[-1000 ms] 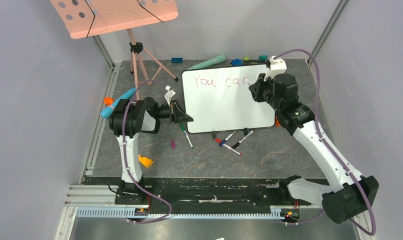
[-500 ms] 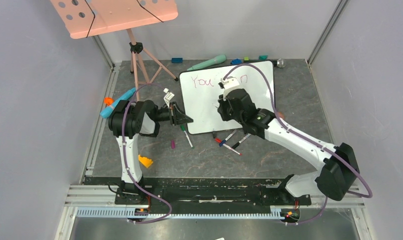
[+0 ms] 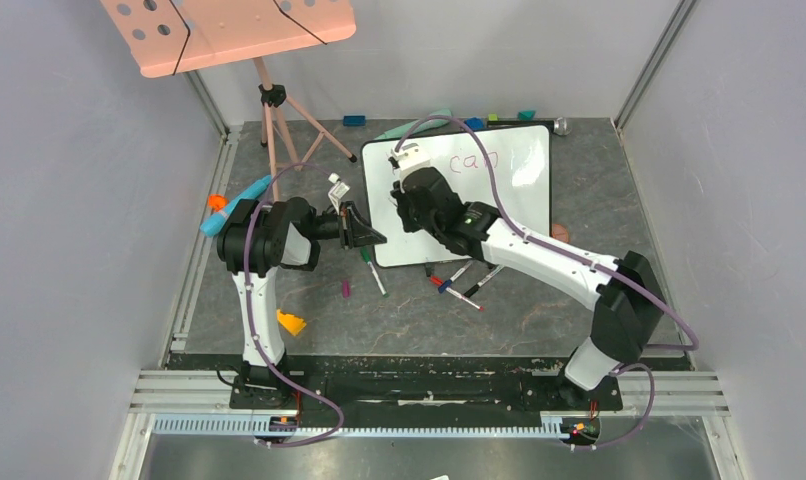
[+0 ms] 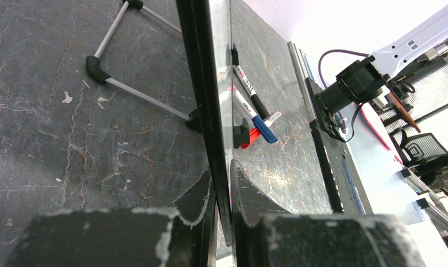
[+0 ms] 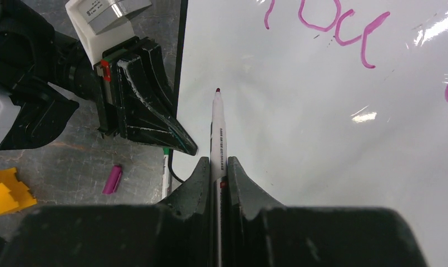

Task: Write a sentence on the whiteboard

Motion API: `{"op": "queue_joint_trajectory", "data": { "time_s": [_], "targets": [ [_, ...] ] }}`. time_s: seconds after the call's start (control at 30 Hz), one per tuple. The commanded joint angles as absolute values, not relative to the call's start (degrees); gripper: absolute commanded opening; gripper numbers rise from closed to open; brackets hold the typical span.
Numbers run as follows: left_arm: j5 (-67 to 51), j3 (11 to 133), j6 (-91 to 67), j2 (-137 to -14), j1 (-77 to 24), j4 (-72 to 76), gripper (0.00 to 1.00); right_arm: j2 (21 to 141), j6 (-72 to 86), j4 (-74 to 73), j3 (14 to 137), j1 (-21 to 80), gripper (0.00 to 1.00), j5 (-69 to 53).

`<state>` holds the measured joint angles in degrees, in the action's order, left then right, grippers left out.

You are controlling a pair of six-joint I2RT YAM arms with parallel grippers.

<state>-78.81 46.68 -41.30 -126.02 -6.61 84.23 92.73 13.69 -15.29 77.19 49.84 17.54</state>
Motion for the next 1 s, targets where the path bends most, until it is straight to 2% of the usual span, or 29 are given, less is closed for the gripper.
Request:
{"op": "queue_joint_trajectory", "data": {
  "time_s": [0.0,0.97],
  "targets": [
    [-79.55,48.08,-37.33,-126.91,-6.59,89.21,0.02,94.93,12.65,-17.06,82.06,50.64,0.00,22.47],
    [-79.62,48.34,-37.73,-127.31,-6.61,89.21,0.02,96.16,10.55,-20.27,81.29,50.74,0.00,28.90]
  ]
}}
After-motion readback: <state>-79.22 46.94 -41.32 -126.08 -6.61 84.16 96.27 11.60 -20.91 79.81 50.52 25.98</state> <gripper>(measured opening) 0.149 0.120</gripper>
